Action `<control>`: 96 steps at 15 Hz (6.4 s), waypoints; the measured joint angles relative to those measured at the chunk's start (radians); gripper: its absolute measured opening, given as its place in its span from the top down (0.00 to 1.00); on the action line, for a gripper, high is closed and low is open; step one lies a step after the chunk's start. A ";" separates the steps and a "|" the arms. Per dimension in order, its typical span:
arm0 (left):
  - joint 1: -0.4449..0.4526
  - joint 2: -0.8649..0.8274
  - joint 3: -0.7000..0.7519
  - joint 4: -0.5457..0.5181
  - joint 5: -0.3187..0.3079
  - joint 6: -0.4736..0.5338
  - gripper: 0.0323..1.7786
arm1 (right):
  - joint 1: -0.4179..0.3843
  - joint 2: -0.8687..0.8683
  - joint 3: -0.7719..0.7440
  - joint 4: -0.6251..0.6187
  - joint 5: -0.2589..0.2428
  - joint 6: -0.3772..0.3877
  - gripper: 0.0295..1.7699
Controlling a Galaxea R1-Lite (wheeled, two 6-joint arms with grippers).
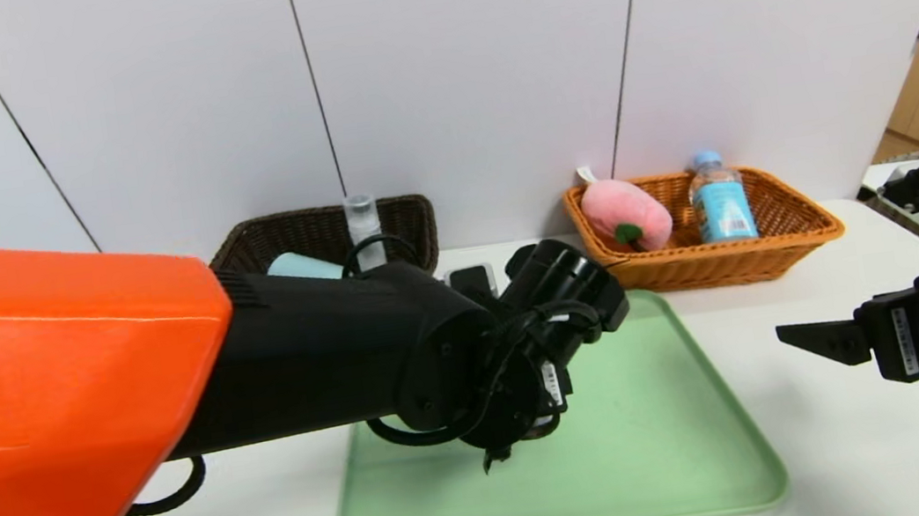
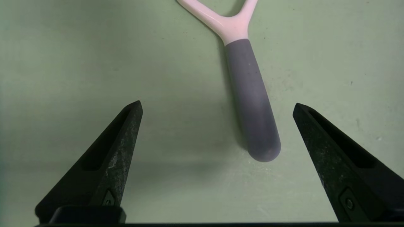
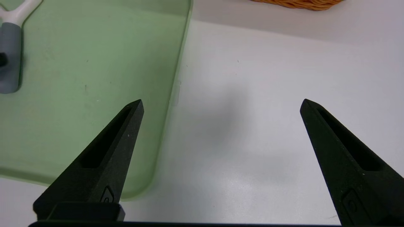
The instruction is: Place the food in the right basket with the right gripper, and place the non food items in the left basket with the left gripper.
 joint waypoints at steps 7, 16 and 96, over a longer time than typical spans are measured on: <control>0.000 0.074 -0.023 0.000 0.011 0.044 0.05 | -0.006 0.004 -0.037 -0.057 0.000 0.007 0.03; 0.004 0.124 -0.099 -0.001 0.015 0.087 0.05 | -0.017 0.011 -0.015 -0.096 0.003 0.013 0.03; 0.786 -0.745 0.870 -1.086 -0.027 0.845 0.08 | -0.021 -0.221 0.139 -0.224 0.029 -0.014 0.03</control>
